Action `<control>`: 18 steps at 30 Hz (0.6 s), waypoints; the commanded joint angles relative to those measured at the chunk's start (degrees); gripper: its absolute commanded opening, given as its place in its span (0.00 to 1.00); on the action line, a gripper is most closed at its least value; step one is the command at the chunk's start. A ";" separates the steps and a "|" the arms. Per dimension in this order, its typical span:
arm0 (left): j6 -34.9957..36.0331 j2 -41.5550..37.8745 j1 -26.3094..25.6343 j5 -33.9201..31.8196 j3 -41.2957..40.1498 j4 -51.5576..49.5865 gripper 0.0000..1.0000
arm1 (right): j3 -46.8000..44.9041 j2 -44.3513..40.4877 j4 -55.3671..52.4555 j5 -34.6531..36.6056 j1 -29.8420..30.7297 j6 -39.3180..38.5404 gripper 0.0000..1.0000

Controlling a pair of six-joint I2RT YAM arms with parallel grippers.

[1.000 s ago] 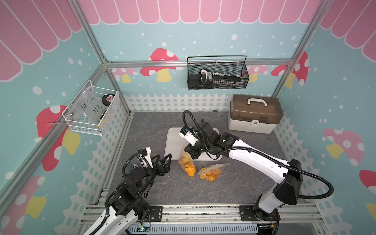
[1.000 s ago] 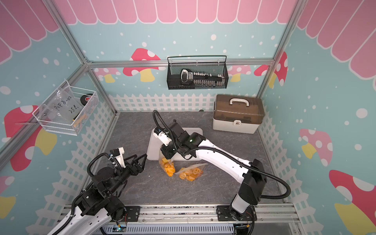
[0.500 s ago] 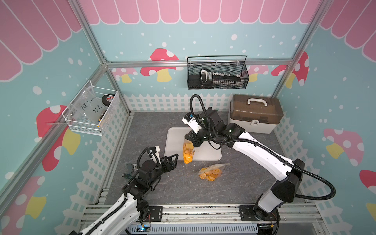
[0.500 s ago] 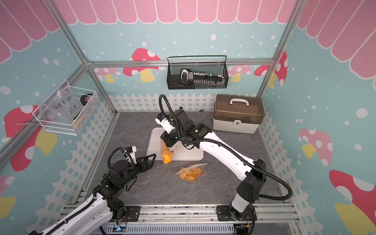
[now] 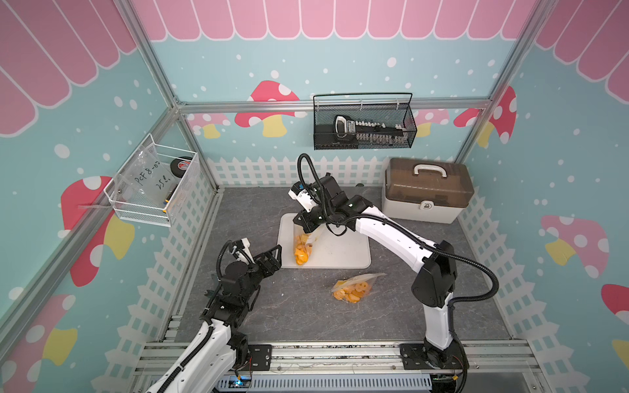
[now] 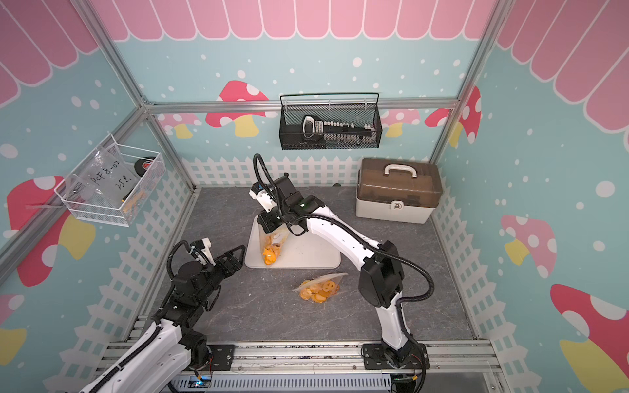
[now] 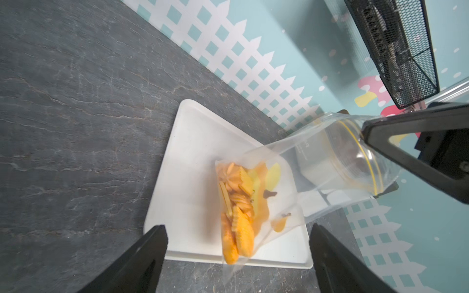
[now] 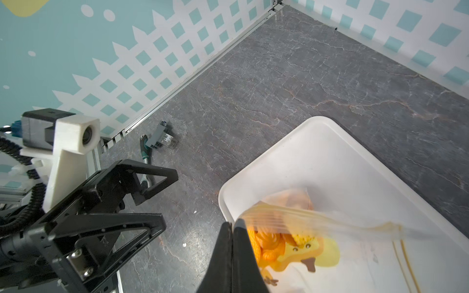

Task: Pour cookies out of the ziploc bag
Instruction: Place the ziploc bag on the tray.

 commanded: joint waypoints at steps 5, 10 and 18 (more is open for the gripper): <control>1.37 3.05 1.53 2.20 2.17 -0.39 0.90 | -8.71 -4.09 8.99 5.17 0.01 0.54 0.00; 3.60 7.48 1.40 3.24 4.13 -1.16 0.89 | -24.68 -9.69 15.08 11.95 -1.53 1.54 0.00; 6.09 16.69 0.69 4.11 8.05 -0.68 0.79 | -32.09 -13.19 16.83 19.61 -5.88 2.01 0.00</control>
